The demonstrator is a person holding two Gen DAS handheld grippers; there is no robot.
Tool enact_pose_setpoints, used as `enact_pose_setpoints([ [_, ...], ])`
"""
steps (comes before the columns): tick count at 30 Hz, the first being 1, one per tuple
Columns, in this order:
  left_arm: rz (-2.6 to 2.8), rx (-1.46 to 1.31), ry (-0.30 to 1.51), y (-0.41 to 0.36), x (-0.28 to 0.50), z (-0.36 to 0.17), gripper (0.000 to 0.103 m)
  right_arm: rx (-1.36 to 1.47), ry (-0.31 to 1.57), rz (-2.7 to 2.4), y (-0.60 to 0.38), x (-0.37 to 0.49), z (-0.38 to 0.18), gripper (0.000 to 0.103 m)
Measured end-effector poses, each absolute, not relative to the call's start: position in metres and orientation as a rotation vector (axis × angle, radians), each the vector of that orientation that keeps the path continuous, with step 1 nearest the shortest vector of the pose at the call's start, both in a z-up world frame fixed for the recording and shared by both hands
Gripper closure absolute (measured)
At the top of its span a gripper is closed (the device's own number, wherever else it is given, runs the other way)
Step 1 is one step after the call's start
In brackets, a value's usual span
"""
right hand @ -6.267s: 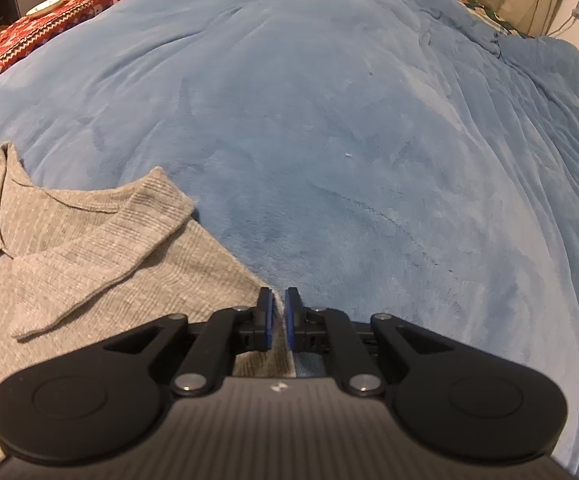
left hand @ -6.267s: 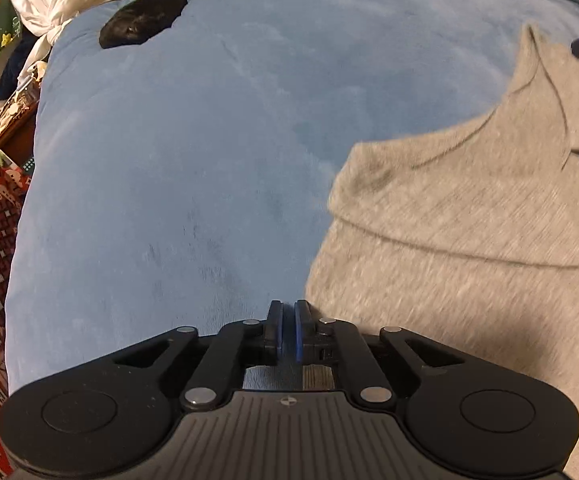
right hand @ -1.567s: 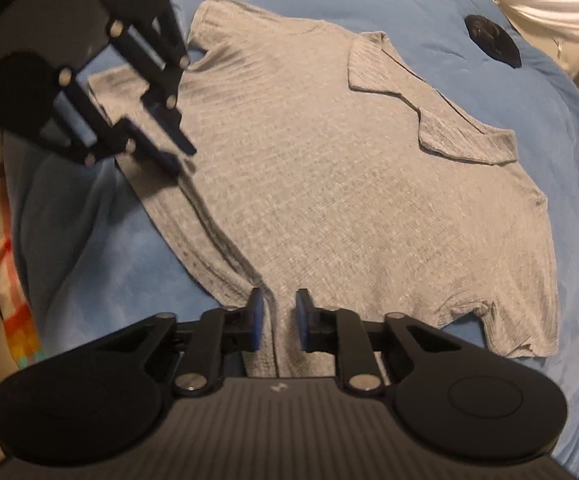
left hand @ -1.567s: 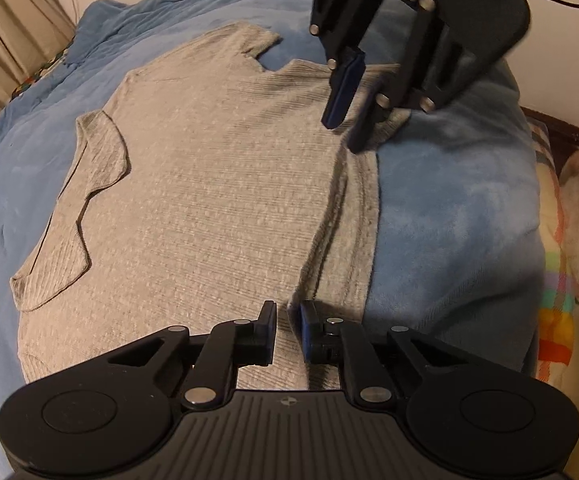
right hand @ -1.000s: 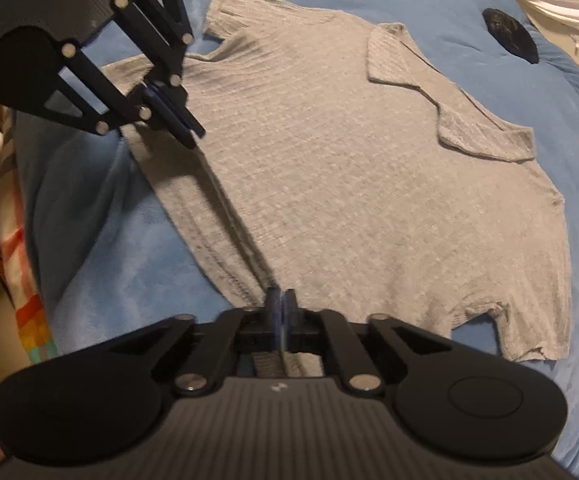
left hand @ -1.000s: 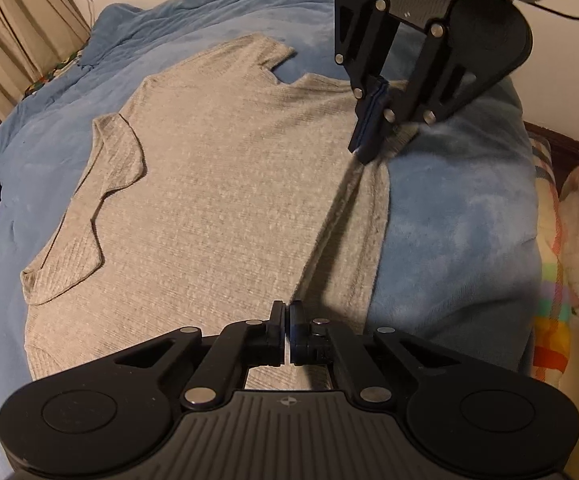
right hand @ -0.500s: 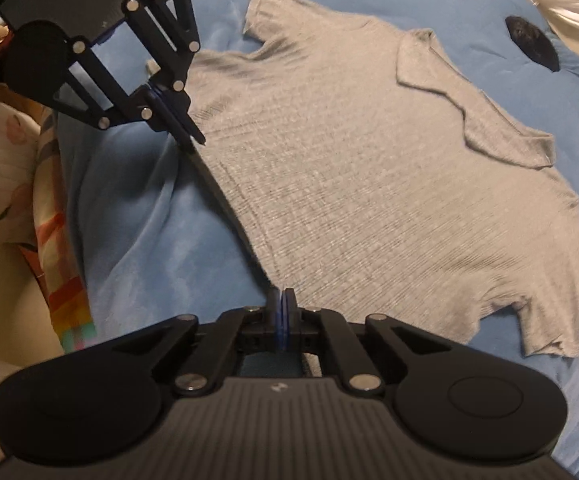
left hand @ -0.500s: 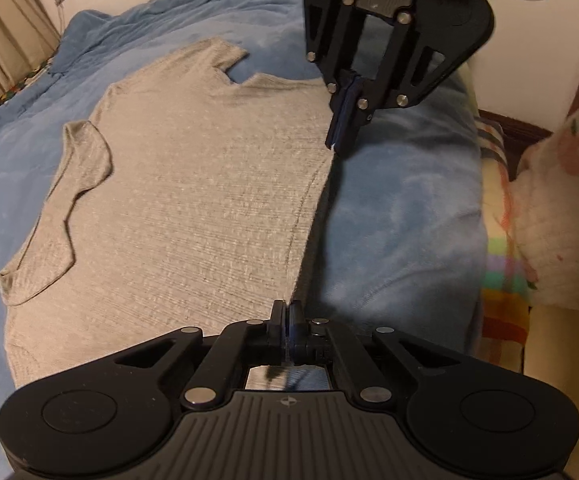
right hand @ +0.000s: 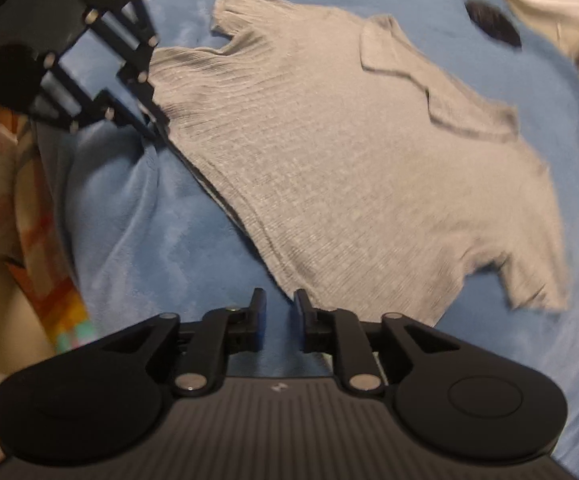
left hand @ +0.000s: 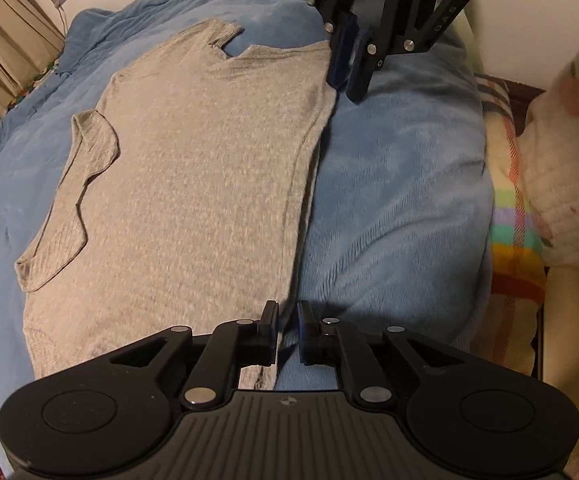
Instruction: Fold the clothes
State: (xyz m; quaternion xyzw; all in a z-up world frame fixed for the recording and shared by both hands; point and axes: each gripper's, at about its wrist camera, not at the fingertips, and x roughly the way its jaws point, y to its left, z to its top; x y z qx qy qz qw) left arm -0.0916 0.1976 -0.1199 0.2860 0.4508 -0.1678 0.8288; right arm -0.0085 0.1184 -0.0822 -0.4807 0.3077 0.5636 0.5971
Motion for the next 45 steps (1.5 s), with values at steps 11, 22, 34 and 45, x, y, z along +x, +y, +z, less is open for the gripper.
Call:
enact_pose_setpoints([
  [11,-0.363,0.752,0.866,0.193,-0.093,-0.137,0.078,-1.326,0.467,1.382,0.129,-0.027,-0.112,0.066],
  [22,-0.316,0.876,0.745,0.187,-0.111,-0.137,0.069,-1.345,0.337,1.368,0.122,-0.042,-0.110,0.056],
  [34,-0.210,0.892,0.820,0.206,-0.121,-0.144,0.075,-1.186,0.481,1.346,0.128,-0.022,-0.095,0.056],
  [45,-0.265,0.975,0.796,0.209,-0.139,-0.146,0.091,-1.215,0.509,1.354,0.127,-0.026,-0.103,0.056],
])
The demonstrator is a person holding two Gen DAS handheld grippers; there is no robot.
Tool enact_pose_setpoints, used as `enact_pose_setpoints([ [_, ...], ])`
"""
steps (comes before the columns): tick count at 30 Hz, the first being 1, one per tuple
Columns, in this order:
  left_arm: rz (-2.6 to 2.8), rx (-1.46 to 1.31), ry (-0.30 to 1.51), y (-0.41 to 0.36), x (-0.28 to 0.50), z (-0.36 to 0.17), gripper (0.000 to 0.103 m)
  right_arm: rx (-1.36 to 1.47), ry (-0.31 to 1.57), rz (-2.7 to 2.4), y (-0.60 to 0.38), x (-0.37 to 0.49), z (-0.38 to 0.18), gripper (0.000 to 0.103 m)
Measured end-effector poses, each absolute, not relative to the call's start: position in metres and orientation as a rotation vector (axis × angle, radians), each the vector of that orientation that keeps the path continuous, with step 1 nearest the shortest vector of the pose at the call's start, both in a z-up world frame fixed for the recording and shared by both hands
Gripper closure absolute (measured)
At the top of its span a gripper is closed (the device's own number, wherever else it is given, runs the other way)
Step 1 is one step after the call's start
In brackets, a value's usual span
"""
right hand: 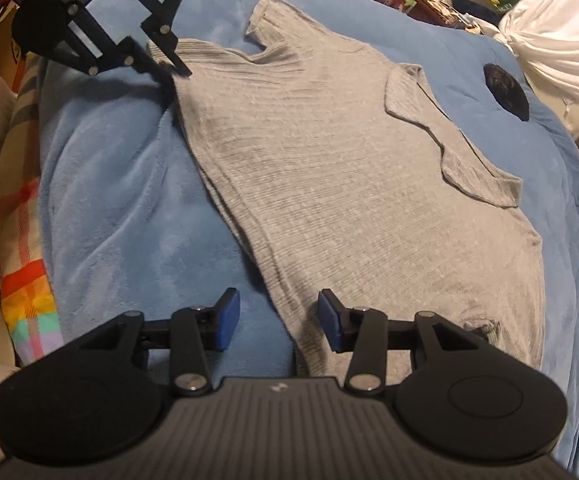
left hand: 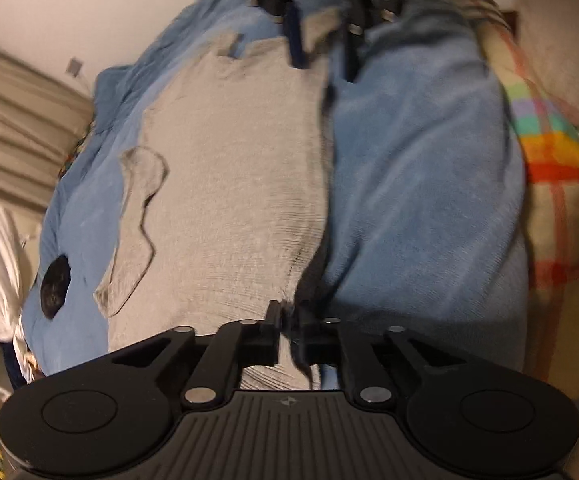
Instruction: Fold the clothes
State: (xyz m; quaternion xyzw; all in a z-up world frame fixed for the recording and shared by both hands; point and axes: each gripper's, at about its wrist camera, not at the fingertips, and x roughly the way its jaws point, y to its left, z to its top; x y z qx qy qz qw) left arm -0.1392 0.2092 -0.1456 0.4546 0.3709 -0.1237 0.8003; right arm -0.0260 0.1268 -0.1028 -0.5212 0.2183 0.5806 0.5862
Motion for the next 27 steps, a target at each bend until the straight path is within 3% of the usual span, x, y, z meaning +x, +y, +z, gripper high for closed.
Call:
enact_pose_setpoints([
  [3,-0.271,0.994,0.758,0.206,-0.142,-0.144,0.088,-1.246,0.460,1.361,0.127,-0.032,-0.103,0.055],
  [6,-0.263,0.990,0.728,0.201,-0.136,-0.143,0.071,-1.309,0.391,1.367,0.128,-0.037,-0.111,0.055],
  [10,-0.254,1.011,0.698,0.195,-0.123,-0.150,0.062,-1.369,0.309,1.361,0.132,-0.042,-0.123,0.055],
  [17,-0.258,1.106,0.655,0.189,-0.121,-0.176,0.061,-1.417,0.188,1.315,0.136,-0.050,-0.142,0.050],
  [27,-0.191,1.158,0.625,0.190,-0.139,-0.181,0.061,-1.322,0.194,1.220,0.141,-0.041,-0.137,0.052],
])
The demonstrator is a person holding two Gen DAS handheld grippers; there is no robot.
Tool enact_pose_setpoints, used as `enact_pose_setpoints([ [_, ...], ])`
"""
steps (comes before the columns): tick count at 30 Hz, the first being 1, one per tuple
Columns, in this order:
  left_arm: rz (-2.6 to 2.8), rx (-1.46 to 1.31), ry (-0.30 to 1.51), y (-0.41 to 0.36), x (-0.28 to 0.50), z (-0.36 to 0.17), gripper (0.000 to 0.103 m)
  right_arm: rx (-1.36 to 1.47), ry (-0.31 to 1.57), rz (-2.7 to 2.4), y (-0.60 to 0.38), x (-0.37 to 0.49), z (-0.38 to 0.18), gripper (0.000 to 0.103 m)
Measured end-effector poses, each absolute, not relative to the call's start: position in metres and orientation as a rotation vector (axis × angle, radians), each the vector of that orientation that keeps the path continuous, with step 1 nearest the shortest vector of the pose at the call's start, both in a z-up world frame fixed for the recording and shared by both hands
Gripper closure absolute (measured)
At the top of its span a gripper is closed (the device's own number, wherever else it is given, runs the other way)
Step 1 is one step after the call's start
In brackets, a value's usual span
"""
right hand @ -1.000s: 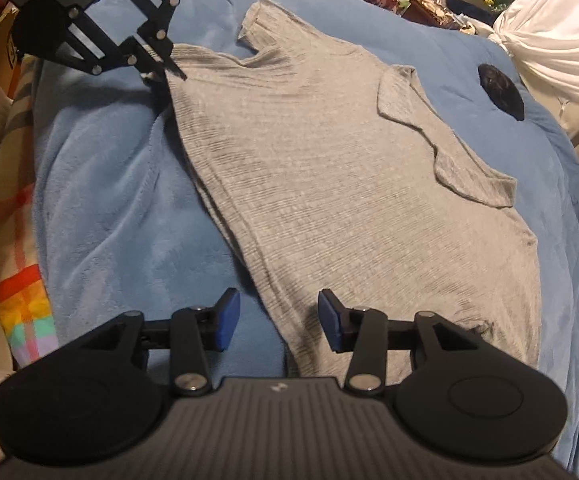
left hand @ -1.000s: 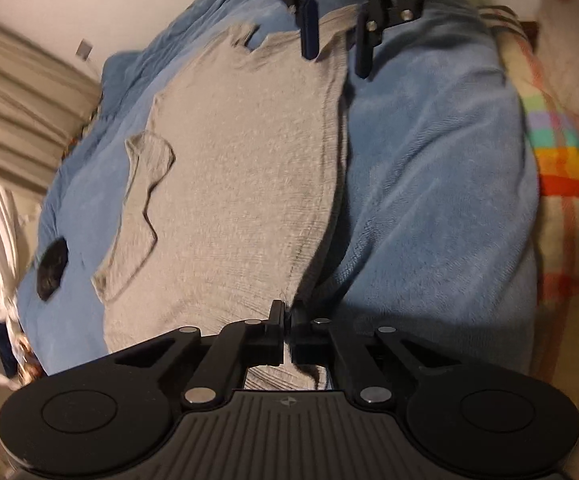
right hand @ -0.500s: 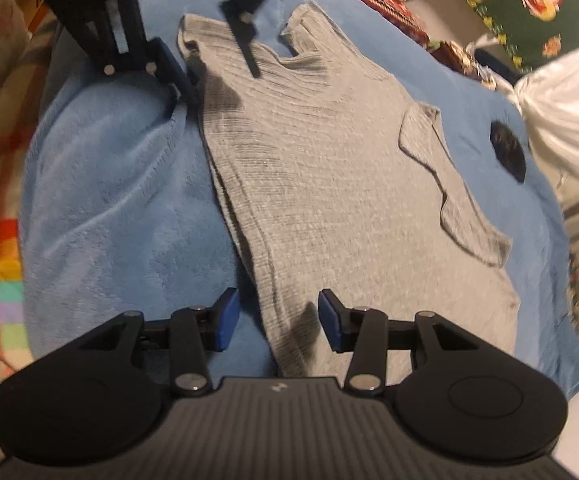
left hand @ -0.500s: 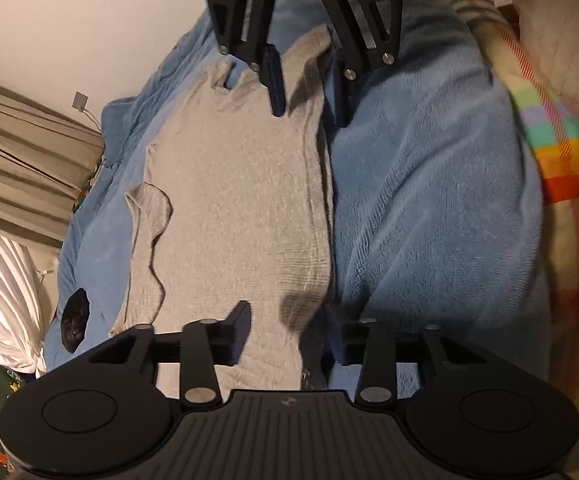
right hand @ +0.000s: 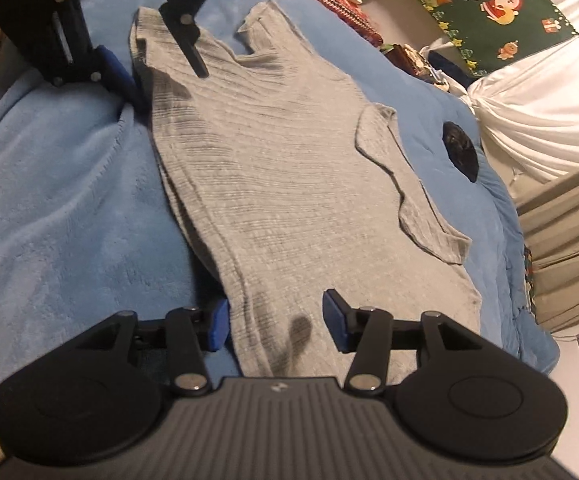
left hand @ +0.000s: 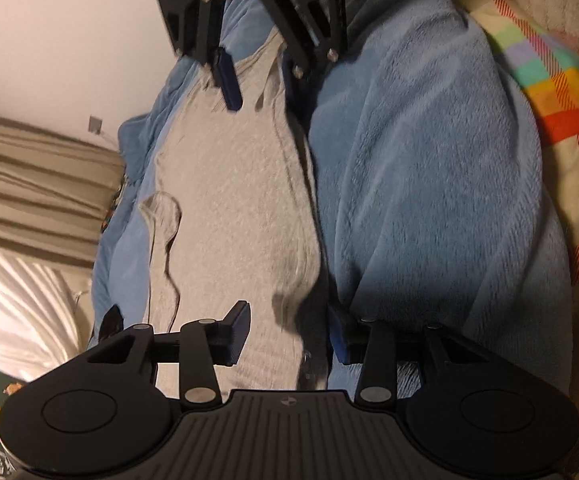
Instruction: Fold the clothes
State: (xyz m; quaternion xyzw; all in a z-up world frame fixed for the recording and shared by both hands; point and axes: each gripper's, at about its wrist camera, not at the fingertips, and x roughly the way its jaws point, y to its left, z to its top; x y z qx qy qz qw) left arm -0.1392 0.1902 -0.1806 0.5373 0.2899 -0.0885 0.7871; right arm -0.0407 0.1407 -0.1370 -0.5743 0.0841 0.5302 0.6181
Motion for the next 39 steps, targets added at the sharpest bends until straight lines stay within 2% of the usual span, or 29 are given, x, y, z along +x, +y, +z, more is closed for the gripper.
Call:
enact_pose_setpoints([
  [7,-0.087,1.182,0.635,0.205,-0.142,-0.177,0.062,-1.280,0.258,1.208,0.130,-0.029,-0.128,0.053],
  [8,-0.080,1.177,0.646,0.209,-0.142,-0.177,0.065,-1.293,0.260,1.210,0.126,-0.029,-0.129,0.053],
  [9,-0.076,1.171,0.658,0.213,-0.141,-0.176,0.077,-1.300,0.261,1.219,0.122,-0.029,-0.129,0.055],
  [10,-0.078,1.166,0.669,0.217,-0.141,-0.175,0.092,-1.304,0.261,1.232,0.119,-0.029,-0.130,0.065],
  [11,-0.087,1.159,0.672,0.220,-0.141,-0.174,0.096,-1.308,0.275,1.254,0.117,-0.028,-0.130,0.076],
  [12,-0.099,1.150,0.669,0.222,-0.141,-0.172,0.098,-1.310,0.293,1.274,0.117,-0.028,-0.129,0.092],
  [15,-0.132,1.098,0.677,0.231,-0.141,-0.158,0.098,-1.295,0.328,1.304,0.118,-0.024,-0.124,0.096],
  [20,-0.151,1.003,0.704,0.248,-0.139,-0.130,0.099,-1.218,0.385,1.401,0.116,-0.017,-0.096,0.097],
  [23,-0.205,1.052,0.724,0.246,-0.146,-0.141,0.098,-1.278,0.368,1.429,0.117,-0.019,-0.103,0.096],
  [25,-0.231,1.141,0.718,0.240,-0.152,-0.158,0.093,-1.341,0.366,1.415,0.119,-0.020,-0.116,0.091],
  [28,-0.223,1.170,0.749,0.238,-0.150,-0.168,0.092,-1.377,0.349,1.408,0.112,-0.027,-0.122,0.087],
  [30,-0.202,1.141,0.770,0.241,-0.152,-0.163,0.083,-1.348,0.382,1.414,0.105,-0.029,-0.114,0.081],
  [34,-0.186,1.110,0.826,0.250,-0.164,-0.148,0.071,-1.209,0.584,1.354,0.089,-0.011,-0.089,0.079],
  [39,-0.074,0.961,0.975,0.274,-0.167,-0.127,0.069,-0.966,0.848,1.172,0.068,0.038,-0.062,0.074],
])
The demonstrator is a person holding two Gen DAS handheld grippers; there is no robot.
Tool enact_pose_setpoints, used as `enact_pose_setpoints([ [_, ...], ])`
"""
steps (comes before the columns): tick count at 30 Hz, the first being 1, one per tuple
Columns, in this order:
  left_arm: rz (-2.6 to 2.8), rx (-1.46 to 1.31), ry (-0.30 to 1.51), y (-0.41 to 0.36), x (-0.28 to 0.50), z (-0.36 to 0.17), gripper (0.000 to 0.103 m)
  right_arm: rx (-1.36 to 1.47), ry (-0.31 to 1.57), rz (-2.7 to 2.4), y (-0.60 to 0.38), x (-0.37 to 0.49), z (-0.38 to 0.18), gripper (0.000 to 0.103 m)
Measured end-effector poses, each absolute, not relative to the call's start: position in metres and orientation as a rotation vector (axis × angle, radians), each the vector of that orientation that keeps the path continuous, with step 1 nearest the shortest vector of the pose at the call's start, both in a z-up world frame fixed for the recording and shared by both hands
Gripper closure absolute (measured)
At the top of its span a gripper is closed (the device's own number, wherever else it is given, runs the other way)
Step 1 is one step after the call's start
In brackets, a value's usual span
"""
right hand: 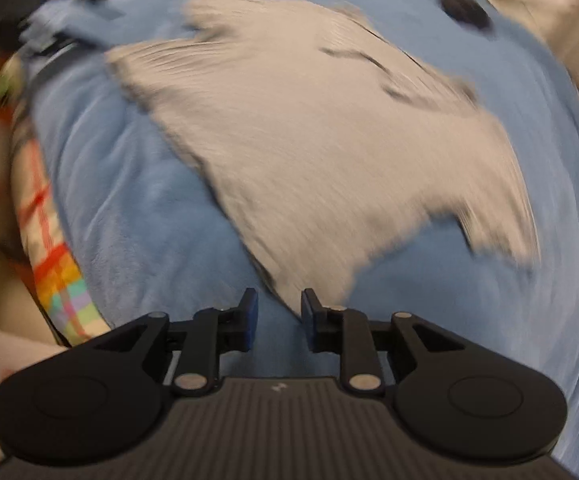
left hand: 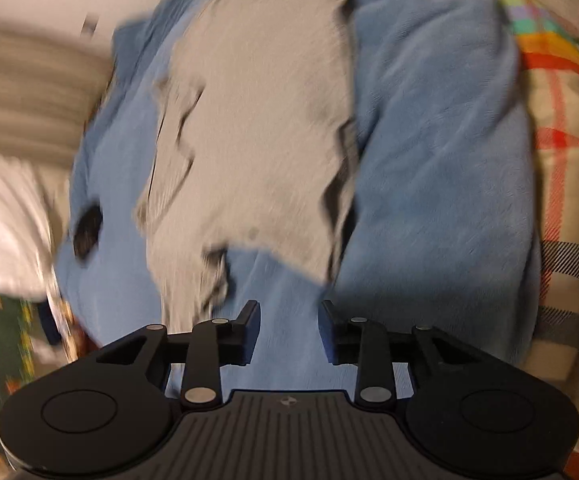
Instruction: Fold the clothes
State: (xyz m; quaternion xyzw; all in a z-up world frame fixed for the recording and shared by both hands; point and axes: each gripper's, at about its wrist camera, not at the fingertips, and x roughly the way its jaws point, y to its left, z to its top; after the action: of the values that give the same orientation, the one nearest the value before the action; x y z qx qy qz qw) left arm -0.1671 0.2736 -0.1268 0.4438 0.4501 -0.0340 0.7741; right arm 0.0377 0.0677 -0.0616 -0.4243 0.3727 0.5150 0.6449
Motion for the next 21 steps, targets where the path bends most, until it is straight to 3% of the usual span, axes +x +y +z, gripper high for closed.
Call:
enact_pose_setpoints([
  [9,0.147,0.268,1.196,0.345,-0.119,-0.088,0.069,-0.410,1.202,0.920,0.073,0.119,-0.081,0.070],
  [11,0.151,0.112,1.202,0.354,-0.108,-0.084,0.069,-0.375,1.285,0.885,0.076,0.124,-0.098,0.078],
  [12,0.152,0.035,1.202,0.358,-0.103,-0.083,0.069,-0.371,1.325,0.872,0.075,0.125,-0.105,0.091],
  [15,0.129,-0.095,1.196,0.360,-0.093,-0.083,0.069,-0.392,1.341,0.847,0.069,0.119,-0.105,0.098],
  [21,0.081,-0.152,1.248,0.352,-0.080,-0.111,0.069,-0.409,1.319,0.785,0.061,0.115,-0.096,0.099],
])
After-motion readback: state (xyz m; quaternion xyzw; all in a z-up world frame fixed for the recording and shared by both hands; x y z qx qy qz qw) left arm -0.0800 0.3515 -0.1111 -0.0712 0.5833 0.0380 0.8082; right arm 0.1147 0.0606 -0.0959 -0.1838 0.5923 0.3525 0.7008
